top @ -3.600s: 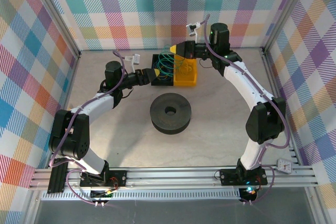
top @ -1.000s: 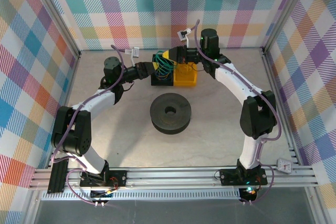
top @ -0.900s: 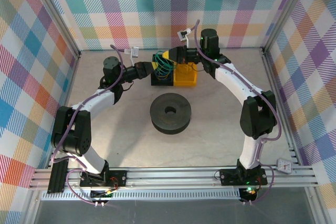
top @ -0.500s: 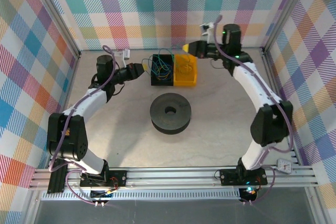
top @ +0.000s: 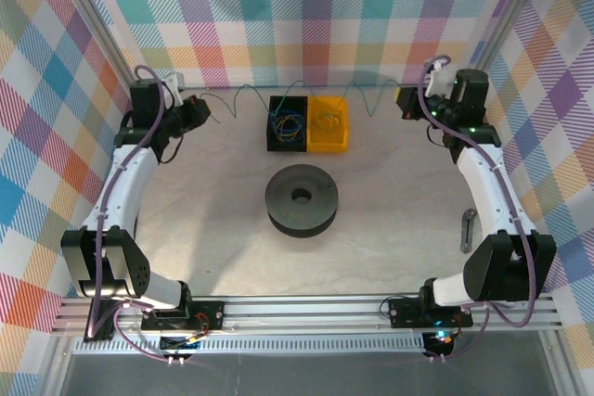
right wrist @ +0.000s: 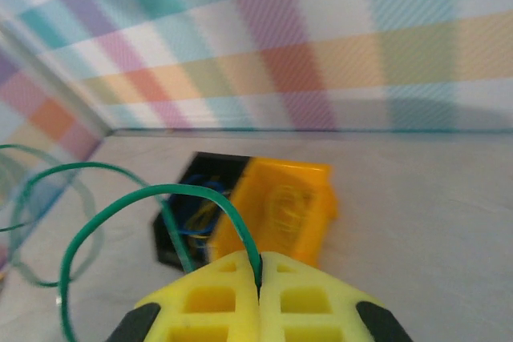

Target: Wrap the cables

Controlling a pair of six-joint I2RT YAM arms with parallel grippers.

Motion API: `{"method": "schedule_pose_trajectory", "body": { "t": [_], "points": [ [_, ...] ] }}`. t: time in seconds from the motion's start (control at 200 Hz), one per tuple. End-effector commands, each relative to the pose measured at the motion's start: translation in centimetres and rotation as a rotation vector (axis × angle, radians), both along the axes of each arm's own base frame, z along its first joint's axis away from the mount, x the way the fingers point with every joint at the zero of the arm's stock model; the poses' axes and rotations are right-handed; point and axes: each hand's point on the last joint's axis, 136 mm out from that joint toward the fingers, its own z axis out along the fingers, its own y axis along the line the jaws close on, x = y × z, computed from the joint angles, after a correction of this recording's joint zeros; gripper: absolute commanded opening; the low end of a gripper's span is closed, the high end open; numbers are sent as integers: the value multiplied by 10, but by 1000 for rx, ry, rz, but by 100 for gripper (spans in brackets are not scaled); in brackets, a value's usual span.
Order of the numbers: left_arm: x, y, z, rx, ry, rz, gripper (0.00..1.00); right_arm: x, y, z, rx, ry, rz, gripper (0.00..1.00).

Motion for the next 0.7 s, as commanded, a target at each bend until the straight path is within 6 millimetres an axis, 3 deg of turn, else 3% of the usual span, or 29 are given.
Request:
{"method": "schedule_pose_trajectory", "body": {
  "t": [0.0, 0.415, 0.695],
  "points": [
    [-11, 45, 26, 51, 10, 168, 0, -2, -51, -4, -104, -13, -182, 0],
    [-6, 117, 96, 43, -49, 340, 0, -6, -176, -38, -155, 121, -513, 0],
    [-11, 157, 126, 33, -88, 436, 0, -7, -233, -58, -144, 237, -633, 0]
  ]
}}
